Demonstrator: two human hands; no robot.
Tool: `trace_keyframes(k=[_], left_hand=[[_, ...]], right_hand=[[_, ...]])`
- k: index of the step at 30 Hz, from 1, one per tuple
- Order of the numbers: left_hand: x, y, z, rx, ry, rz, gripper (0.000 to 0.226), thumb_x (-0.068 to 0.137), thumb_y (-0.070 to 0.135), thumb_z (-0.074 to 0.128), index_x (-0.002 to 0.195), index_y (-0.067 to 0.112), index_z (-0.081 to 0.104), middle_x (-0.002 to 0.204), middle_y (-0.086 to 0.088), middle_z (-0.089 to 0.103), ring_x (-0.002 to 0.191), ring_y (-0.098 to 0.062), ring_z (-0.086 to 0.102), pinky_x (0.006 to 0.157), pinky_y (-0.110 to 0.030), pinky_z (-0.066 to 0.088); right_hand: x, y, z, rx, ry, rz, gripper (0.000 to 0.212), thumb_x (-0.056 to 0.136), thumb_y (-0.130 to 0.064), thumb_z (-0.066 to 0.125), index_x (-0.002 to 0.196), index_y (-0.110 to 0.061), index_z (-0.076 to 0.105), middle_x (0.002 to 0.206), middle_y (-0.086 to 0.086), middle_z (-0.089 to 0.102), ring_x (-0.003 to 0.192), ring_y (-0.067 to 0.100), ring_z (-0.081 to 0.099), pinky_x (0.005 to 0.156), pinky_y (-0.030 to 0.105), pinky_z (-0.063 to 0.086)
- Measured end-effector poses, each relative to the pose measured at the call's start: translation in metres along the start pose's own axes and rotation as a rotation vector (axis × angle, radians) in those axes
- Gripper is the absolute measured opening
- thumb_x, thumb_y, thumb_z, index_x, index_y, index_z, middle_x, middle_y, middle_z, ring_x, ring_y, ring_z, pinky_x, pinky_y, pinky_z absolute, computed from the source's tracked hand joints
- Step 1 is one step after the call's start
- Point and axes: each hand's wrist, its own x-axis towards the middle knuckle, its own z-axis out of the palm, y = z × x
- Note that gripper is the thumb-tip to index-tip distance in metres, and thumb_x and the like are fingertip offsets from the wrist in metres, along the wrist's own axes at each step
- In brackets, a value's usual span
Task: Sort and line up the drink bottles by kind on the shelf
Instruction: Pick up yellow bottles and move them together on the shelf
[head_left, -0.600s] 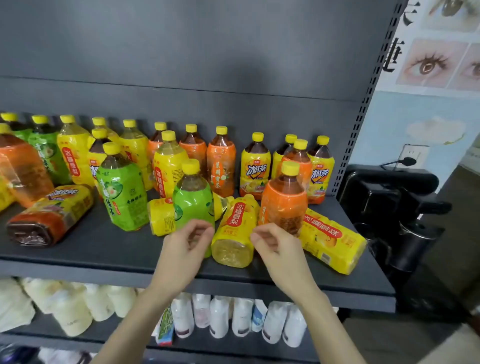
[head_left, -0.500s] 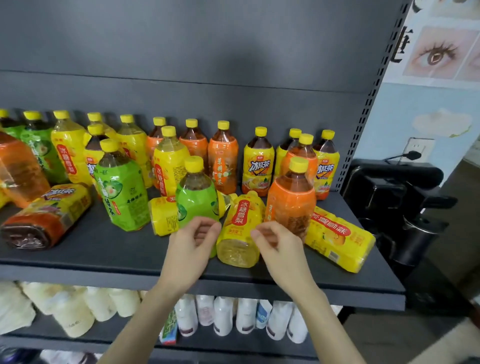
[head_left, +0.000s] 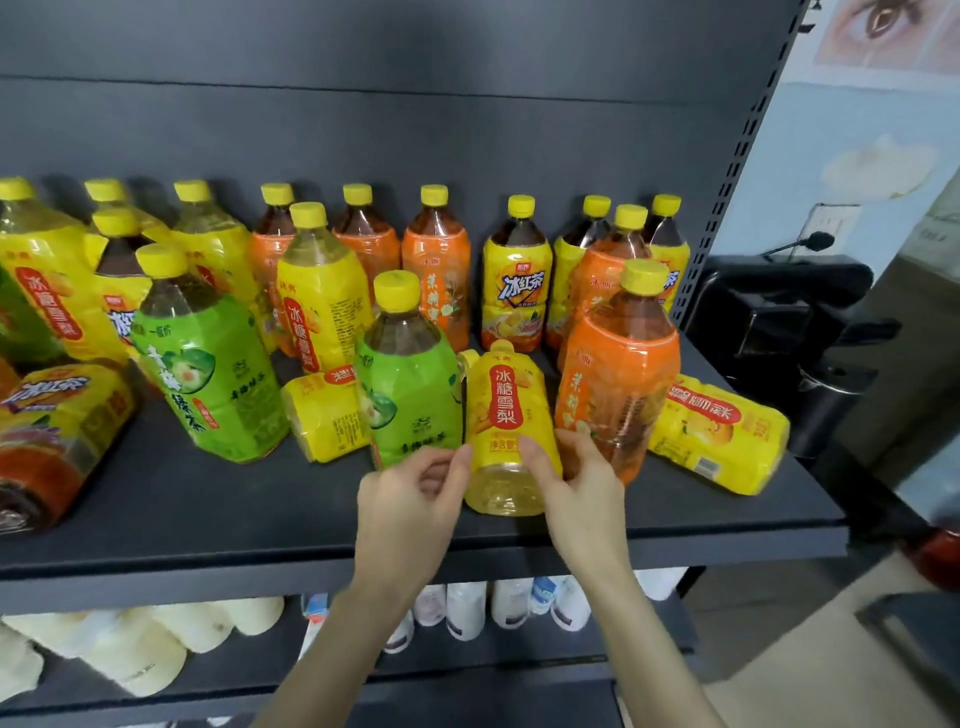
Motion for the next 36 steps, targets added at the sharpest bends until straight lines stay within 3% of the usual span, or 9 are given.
trace_keyframes(k=[5,8,15,21,24,29,31,34,36], left_hand=[[-0.008,-0.003,0.009,0.023,-0.105,-0.139,0.069,0.083,0.068,0.044,0.058,0.006,0.060,0.047,-0.005,0.052,0.045,-0.013,0.046,0.052,-0.032,0.039],[-0.007,0.006,0.013,0.011,-0.121,-0.218,0.064,0.079,0.067,0.050,0.066,0.005,0.066,0.056,-0.006,0.062,0.053,-0.016,0.056,0.058,-0.035,0.046],[-0.014,0.010,0.012,-0.372,-0.187,-0.264,0.018,0.079,0.029,0.069,0.094,0.019,0.068,0.083,0.013,0.073,0.078,0.000,0.069,0.066,-0.011,0.050],[-0.016,0.003,0.015,-0.433,-0.223,-0.215,0.027,0.082,0.017,0.067,0.108,0.019,0.060,0.105,0.009,0.068,0.096,0.002,0.065,0.081,-0.011,0.049],[-0.015,-0.002,0.019,-0.399,-0.244,-0.199,0.032,0.083,0.010,0.067,0.111,0.019,0.055,0.112,0.007,0.064,0.104,0.005,0.061,0.088,-0.011,0.047],[-0.016,-0.008,0.025,-0.256,-0.242,-0.138,0.048,0.085,0.011,0.067,0.130,0.012,0.050,0.119,0.006,0.060,0.113,-0.002,0.057,0.098,-0.016,0.044],[-0.015,-0.004,0.022,-0.159,-0.223,-0.069,0.046,0.087,0.018,0.066,0.131,0.011,0.053,0.115,0.010,0.061,0.108,0.000,0.058,0.095,-0.011,0.044],[-0.012,0.009,0.014,0.044,-0.053,0.066,0.038,0.086,0.030,0.065,0.117,0.006,0.065,0.096,0.010,0.066,0.080,0.008,0.060,0.073,0.003,0.042],[-0.009,0.018,0.011,0.063,0.045,0.111,0.043,0.083,0.032,0.067,0.116,0.005,0.066,0.094,0.003,0.069,0.074,0.004,0.061,0.070,0.001,0.043]], right_hand=[[-0.016,0.013,-0.006,0.224,0.032,-0.013,0.034,0.082,-0.035,0.070,0.111,-0.019,0.064,0.095,-0.013,0.068,0.089,0.004,0.066,0.075,0.022,0.053],[-0.021,0.020,-0.009,0.318,0.011,-0.028,0.029,0.082,-0.027,0.072,0.108,-0.019,0.065,0.097,-0.009,0.070,0.090,0.006,0.067,0.075,0.023,0.054],[-0.033,0.031,-0.016,0.533,-0.074,-0.142,0.035,0.077,-0.010,0.070,0.110,-0.014,0.061,0.104,-0.001,0.072,0.100,0.013,0.068,0.080,0.025,0.055],[-0.021,0.037,-0.021,0.514,-0.182,-0.202,0.053,0.081,0.008,0.067,0.123,-0.023,0.054,0.118,-0.012,0.068,0.116,0.007,0.060,0.093,0.022,0.050],[-0.017,0.043,-0.022,0.479,-0.203,-0.214,0.059,0.081,0.009,0.067,0.131,-0.019,0.051,0.127,-0.007,0.063,0.120,0.007,0.057,0.097,0.023,0.048],[-0.010,0.044,-0.018,0.338,-0.131,-0.253,0.064,0.078,0.007,0.072,0.127,-0.029,0.052,0.120,-0.012,0.063,0.112,-0.002,0.059,0.091,0.015,0.048],[-0.006,0.045,-0.017,0.253,-0.099,-0.286,0.064,0.078,0.002,0.074,0.129,-0.030,0.052,0.121,-0.007,0.064,0.111,0.001,0.061,0.090,0.016,0.050],[-0.003,0.047,-0.019,0.113,-0.039,-0.341,0.062,0.078,-0.008,0.077,0.134,-0.020,0.053,0.122,-0.001,0.065,0.102,0.004,0.064,0.086,0.014,0.051],[-0.005,0.044,-0.020,0.082,0.009,-0.362,0.058,0.079,-0.014,0.076,0.133,-0.018,0.055,0.117,0.001,0.067,0.095,0.003,0.065,0.081,0.010,0.051]])
